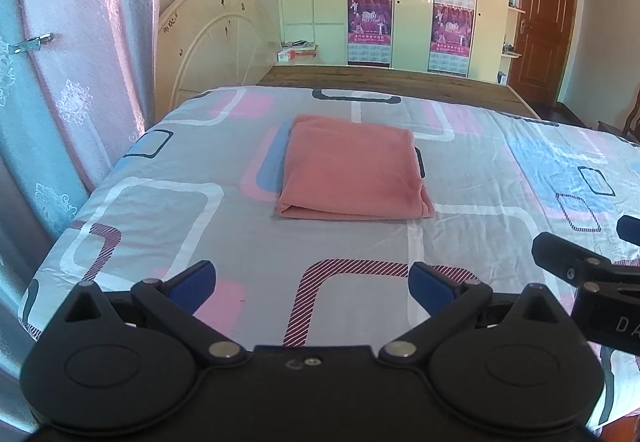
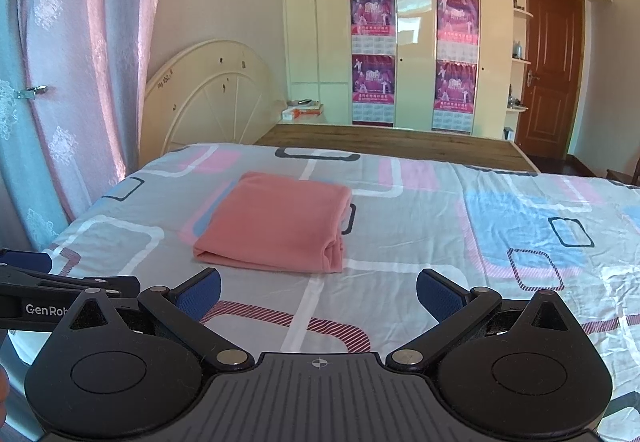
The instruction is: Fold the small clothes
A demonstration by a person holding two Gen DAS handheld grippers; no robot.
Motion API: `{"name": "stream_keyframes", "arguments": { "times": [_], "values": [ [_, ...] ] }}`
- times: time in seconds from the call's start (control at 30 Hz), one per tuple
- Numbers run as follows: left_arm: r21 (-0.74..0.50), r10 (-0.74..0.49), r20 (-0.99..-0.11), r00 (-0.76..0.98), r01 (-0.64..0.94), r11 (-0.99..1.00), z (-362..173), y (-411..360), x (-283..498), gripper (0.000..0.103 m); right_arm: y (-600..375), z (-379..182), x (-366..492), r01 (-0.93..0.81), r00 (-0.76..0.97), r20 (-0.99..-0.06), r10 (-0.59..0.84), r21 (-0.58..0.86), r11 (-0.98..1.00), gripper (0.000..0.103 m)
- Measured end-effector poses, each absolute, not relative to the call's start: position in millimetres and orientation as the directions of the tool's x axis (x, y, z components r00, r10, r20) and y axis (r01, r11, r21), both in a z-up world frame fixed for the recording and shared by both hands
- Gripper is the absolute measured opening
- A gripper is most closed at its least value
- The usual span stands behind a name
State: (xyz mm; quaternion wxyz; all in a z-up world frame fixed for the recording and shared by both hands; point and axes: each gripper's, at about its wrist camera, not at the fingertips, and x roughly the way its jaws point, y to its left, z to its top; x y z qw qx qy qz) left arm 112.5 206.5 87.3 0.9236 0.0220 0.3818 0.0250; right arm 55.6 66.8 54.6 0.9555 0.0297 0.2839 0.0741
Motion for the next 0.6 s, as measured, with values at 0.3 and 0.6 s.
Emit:
{"name": "stream_keyframes", "arguments": {
  "times": [0.3, 0.6],
  "values": [
    [0.033, 0.046, -0.704, 0.708, -0.033, 0.999, 77, 205, 123, 0.099, 63, 46, 67, -0.113, 0.817, -0.556, 0.152, 0.104, 0.988, 0.103],
    [0.041, 0.062, -0.746, 0.664, -0.047, 0.998, 63, 207, 151, 0.103, 54, 32, 83, -0.084, 0.799, -0.586, 0.134, 0.111, 0.990, 0.103]
  ]
}}
